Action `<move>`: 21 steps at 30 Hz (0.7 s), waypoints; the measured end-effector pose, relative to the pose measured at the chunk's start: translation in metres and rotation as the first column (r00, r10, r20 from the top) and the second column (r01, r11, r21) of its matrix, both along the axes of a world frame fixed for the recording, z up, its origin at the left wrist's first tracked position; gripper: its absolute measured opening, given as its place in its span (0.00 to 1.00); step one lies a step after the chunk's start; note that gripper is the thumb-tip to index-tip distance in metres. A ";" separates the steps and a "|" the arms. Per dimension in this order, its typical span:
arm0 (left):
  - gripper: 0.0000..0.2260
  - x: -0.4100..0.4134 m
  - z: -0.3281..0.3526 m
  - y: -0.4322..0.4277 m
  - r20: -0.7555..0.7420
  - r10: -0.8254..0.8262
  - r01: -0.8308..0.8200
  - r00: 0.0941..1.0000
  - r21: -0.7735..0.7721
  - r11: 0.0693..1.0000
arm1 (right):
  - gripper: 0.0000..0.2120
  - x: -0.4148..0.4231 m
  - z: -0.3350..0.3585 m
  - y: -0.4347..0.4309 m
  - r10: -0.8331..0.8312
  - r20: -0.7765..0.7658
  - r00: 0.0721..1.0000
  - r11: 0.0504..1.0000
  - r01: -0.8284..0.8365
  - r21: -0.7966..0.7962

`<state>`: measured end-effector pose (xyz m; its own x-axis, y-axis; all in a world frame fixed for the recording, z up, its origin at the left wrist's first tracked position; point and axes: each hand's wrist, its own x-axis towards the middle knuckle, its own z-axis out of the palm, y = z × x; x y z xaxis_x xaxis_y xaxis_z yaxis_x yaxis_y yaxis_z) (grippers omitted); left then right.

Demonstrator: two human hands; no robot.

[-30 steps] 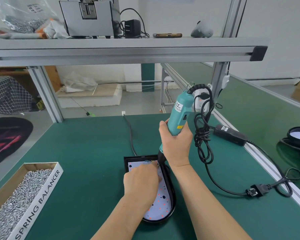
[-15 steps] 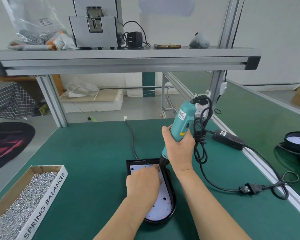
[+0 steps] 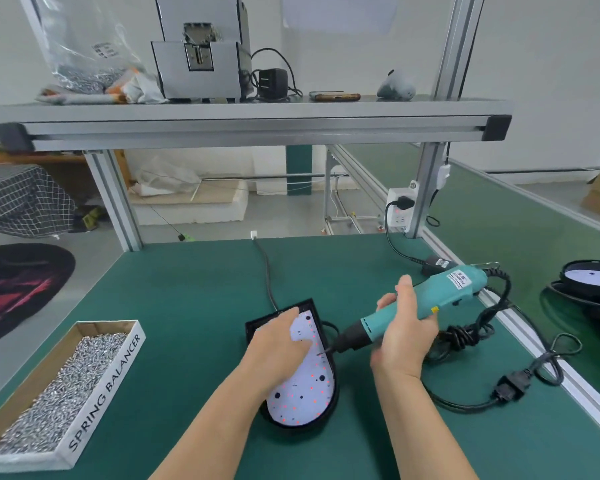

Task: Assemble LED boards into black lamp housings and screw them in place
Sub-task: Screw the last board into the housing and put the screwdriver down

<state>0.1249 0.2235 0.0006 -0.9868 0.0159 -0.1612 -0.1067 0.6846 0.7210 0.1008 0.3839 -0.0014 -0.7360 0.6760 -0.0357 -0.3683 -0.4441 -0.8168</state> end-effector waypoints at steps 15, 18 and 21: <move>0.04 0.054 -0.013 -0.020 0.309 0.211 -0.371 0.928 0.824 0.428 | 0.11 0.021 -0.001 -0.003 0.116 -0.085 0.990 0.985 -0.126 -0.121; 0.06 0.057 -0.014 -0.019 0.380 0.188 -0.424 0.906 0.824 0.376 | 0.08 0.027 0.000 -0.007 0.162 -0.143 0.976 0.963 -0.188 -0.195; 0.08 0.058 -0.015 -0.018 0.401 0.158 -0.431 0.902 0.852 0.298 | 0.08 0.029 0.002 -0.012 0.182 -0.137 0.974 0.960 -0.206 -0.191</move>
